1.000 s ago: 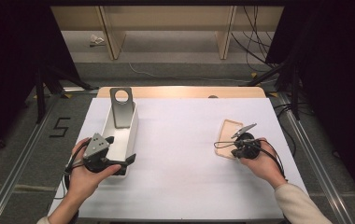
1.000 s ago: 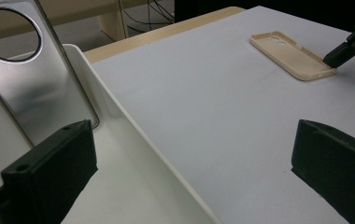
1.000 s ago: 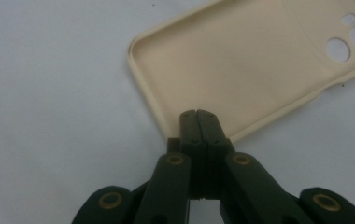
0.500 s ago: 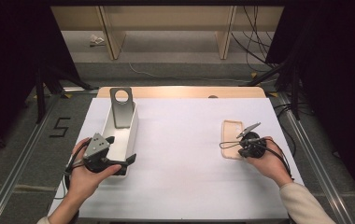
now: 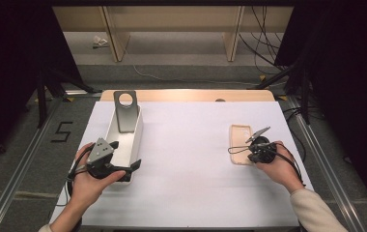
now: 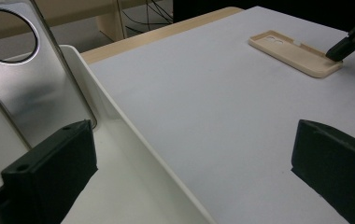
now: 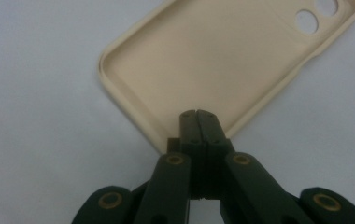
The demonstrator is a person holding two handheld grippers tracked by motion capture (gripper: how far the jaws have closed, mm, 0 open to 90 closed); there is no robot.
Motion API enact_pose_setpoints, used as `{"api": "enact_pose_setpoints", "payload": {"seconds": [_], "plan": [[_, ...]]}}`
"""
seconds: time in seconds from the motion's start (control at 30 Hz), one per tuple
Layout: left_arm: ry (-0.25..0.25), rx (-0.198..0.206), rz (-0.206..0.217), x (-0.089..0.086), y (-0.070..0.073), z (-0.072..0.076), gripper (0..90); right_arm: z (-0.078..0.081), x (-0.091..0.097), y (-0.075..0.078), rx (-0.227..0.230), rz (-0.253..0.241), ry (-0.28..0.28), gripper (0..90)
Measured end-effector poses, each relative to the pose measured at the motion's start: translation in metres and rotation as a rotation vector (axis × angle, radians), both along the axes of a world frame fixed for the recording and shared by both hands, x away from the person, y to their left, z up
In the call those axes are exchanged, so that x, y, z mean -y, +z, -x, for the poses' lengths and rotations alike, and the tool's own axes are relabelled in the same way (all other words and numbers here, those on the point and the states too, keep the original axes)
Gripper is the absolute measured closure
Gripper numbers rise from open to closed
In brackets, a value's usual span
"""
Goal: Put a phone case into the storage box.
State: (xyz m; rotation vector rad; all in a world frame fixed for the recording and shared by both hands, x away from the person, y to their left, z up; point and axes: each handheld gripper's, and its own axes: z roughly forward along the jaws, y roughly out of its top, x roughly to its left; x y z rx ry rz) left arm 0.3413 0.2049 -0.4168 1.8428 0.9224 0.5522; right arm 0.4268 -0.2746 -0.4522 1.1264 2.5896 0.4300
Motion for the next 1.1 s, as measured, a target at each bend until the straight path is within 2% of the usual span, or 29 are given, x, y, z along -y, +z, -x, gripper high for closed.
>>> {"api": "enact_pose_setpoints", "payload": {"seconds": [0.37,0.5,0.53,0.63,0.67,0.83,0.97,1.1], "plan": [[-0.002,-0.001,0.001,0.001,0.0,0.0,0.0,0.0,0.002,0.0,0.009,0.009,0.005,89.8],[-0.003,0.0,0.004,0.001,0.0,0.0,0.0,0.001,0.0,0.002,0.027,0.016,0.043,80.4],[-0.003,0.0,0.004,0.001,0.0,0.0,0.0,0.002,-0.001,0.003,0.044,0.024,0.054,77.5],[-0.002,-0.001,0.003,0.001,0.0,0.0,0.0,0.004,-0.003,0.009,0.084,0.051,0.111,68.0],[-0.002,0.0,0.003,0.001,0.0,0.0,0.0,0.004,-0.004,0.011,0.113,0.073,0.137,64.6],[-0.006,0.0,0.002,0.001,0.0,0.0,0.0,0.005,-0.008,0.02,0.156,0.136,0.229,48.3],[-0.005,0.0,0.002,0.001,0.0,0.0,0.0,0.008,-0.015,0.023,0.148,0.214,0.337,41.4],[-0.007,0.0,0.001,0.002,0.001,0.0,0.0,0.013,-0.025,0.018,0.123,0.297,0.428,39.9]]}}
